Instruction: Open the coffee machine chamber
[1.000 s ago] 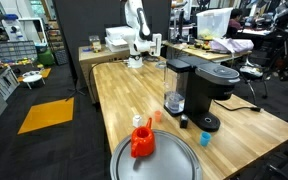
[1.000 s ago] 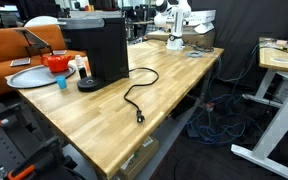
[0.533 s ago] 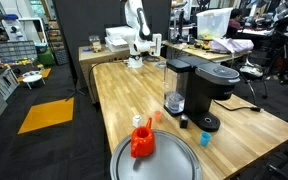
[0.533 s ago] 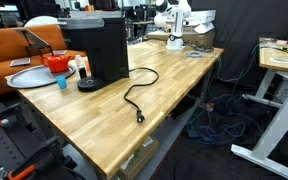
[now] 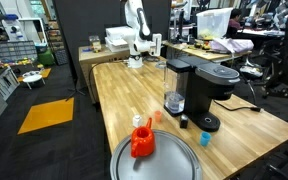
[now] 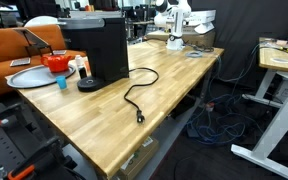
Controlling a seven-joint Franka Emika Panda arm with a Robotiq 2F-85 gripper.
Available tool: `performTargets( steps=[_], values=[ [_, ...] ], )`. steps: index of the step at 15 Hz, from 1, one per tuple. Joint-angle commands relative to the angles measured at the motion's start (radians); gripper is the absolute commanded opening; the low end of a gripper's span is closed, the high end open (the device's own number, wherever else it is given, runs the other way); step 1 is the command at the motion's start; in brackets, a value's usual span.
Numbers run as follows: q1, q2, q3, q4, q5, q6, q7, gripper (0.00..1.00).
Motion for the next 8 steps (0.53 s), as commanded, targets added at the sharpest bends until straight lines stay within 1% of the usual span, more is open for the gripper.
performTargets(
  steps=[1, 4, 5, 6, 7, 8],
  values=[
    [-0.018, 0.065, 0.001, 0.001, -0.041, 0.012, 0.075, 0.52],
    [-0.021, 0.102, -0.012, 0.000, -0.057, 0.004, 0.110, 0.31],
    [-0.021, 0.109, -0.019, 0.000, -0.059, 0.002, 0.114, 0.61],
    [-0.021, 0.113, -0.024, 0.000, -0.066, -0.002, 0.115, 0.70],
    [-0.021, 0.116, -0.030, 0.000, -0.071, -0.005, 0.114, 0.72],
    [-0.019, 0.118, -0.037, 0.000, -0.075, -0.001, 0.107, 0.79]
  ],
)
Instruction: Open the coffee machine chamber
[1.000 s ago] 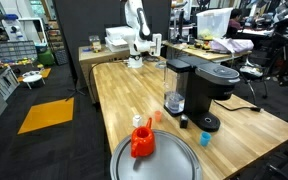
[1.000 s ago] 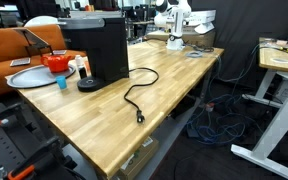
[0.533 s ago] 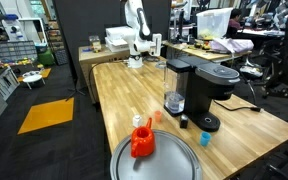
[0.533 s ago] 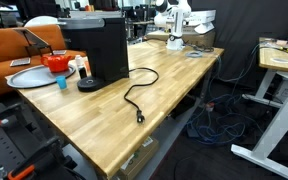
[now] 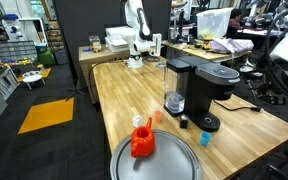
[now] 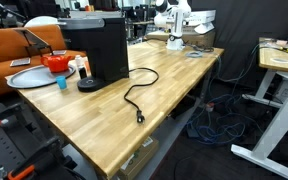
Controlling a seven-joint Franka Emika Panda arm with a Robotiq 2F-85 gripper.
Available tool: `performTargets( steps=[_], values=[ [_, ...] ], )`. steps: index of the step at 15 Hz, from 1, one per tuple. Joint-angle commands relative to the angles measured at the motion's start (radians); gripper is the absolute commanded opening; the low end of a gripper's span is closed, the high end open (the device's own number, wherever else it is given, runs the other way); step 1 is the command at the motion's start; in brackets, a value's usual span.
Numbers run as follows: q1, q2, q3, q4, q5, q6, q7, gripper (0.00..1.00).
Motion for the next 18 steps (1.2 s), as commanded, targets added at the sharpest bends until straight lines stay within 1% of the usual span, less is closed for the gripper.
performTargets(
  steps=[1, 3, 4, 6, 7, 18],
  values=[
    [0.001, 0.014, -0.020, 0.001, -0.040, -0.007, 0.003, 0.84],
    [0.009, 0.015, -0.029, 0.001, -0.041, -0.011, -0.014, 0.98],
    [0.017, 0.009, -0.032, 0.002, -0.022, -0.010, 0.000, 0.82],
    [0.017, 0.010, -0.033, 0.002, -0.023, -0.010, -0.001, 0.96],
    [0.018, 0.010, -0.033, 0.002, -0.023, -0.010, -0.002, 0.99],
    [0.019, 0.017, -0.038, 0.009, -0.010, 0.003, 0.017, 1.00]
  ],
)
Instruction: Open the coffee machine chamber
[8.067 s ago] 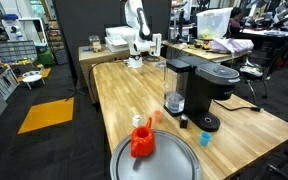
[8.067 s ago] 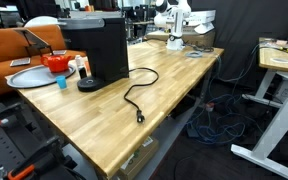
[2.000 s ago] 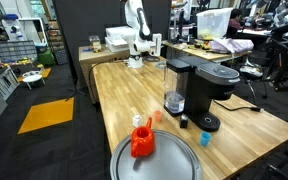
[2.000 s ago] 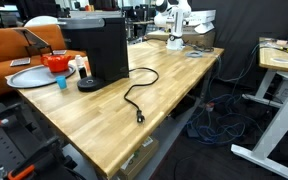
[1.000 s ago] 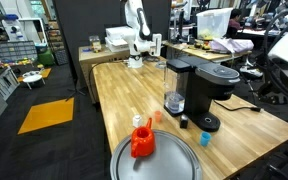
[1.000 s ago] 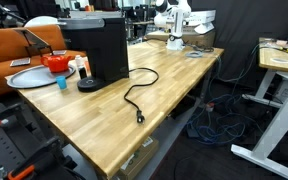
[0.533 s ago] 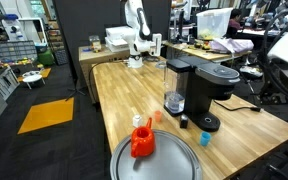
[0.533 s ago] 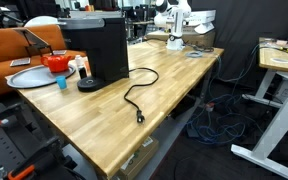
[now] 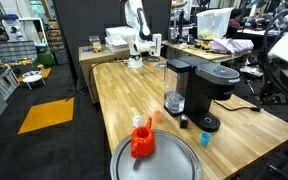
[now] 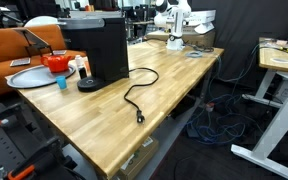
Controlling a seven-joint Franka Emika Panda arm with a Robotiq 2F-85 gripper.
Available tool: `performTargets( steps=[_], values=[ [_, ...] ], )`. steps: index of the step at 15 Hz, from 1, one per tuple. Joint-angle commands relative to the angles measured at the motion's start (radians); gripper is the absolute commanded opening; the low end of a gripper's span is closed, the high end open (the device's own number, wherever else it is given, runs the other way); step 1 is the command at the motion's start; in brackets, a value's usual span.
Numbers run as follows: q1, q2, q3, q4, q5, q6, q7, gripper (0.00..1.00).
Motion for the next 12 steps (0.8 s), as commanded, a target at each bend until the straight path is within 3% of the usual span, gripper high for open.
performTargets(
  steps=[1, 4, 5, 6, 12],
  values=[
    [0.015, 0.011, -0.021, 0.013, 0.005, 0.004, 0.017, 1.00],
    [0.015, 0.013, -0.017, 0.033, -0.001, -0.004, 0.012, 1.00],
    [0.015, 0.012, -0.017, 0.038, -0.002, -0.003, 0.015, 0.75],
    [0.015, 0.011, -0.017, 0.040, -0.003, -0.002, 0.016, 0.74],
    [0.010, 0.002, -0.027, 0.024, -0.003, -0.007, 0.018, 0.31]
  ],
)
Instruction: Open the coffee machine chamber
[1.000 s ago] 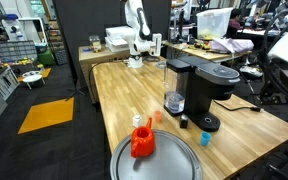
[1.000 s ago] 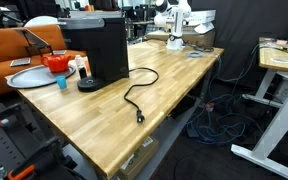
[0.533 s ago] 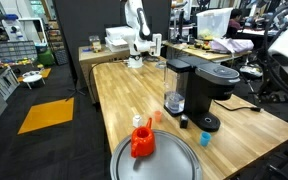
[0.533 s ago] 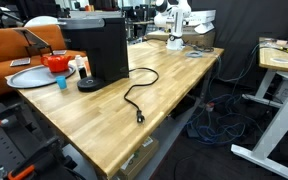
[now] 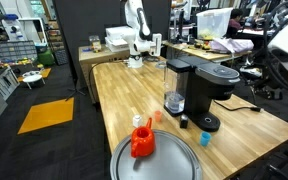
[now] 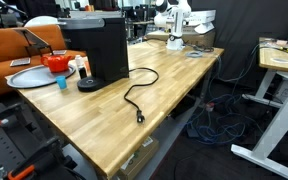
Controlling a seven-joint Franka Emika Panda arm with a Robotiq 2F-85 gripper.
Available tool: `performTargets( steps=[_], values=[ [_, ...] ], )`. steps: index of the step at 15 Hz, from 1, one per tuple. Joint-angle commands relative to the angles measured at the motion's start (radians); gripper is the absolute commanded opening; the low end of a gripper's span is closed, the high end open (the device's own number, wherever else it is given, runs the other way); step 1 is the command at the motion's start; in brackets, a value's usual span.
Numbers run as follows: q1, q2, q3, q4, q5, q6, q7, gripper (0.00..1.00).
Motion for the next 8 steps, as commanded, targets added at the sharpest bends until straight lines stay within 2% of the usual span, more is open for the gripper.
performTargets(
  steps=[1, 4, 8],
  values=[
    [0.004, 0.003, -0.017, -0.005, -0.005, -0.006, 0.011, 0.25],
    [0.002, 0.014, -0.016, 0.001, -0.009, -0.004, 0.018, 0.03],
    [-0.001, 0.040, -0.008, 0.021, -0.011, 0.003, 0.030, 0.00]
  ],
)
